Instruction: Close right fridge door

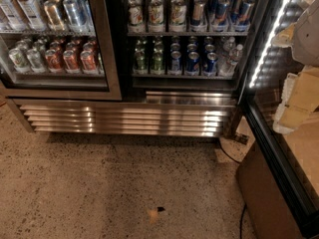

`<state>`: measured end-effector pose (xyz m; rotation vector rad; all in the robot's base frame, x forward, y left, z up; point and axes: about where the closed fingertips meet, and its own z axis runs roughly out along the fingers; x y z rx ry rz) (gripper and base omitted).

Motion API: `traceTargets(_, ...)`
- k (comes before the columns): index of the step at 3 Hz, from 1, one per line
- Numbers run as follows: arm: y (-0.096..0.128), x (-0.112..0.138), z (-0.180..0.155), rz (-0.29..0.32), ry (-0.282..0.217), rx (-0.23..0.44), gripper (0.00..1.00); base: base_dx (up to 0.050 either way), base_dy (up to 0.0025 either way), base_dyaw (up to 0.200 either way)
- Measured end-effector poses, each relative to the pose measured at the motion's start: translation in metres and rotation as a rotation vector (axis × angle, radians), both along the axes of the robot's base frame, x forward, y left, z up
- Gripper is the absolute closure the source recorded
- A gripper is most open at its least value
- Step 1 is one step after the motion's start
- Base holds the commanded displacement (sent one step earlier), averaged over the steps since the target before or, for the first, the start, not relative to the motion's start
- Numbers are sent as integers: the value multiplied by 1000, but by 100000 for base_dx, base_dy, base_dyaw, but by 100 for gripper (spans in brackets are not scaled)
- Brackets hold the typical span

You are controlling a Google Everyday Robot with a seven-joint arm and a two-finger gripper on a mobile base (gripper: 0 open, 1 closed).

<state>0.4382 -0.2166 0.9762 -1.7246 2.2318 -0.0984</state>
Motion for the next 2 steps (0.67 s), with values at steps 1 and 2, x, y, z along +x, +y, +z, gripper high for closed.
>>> traceTargets(1, 0, 0, 0, 0, 0, 0, 0, -5000, 0, 2)
traceTargets(2, 0, 0, 0, 0, 0, 0, 0, -4997, -5, 38)
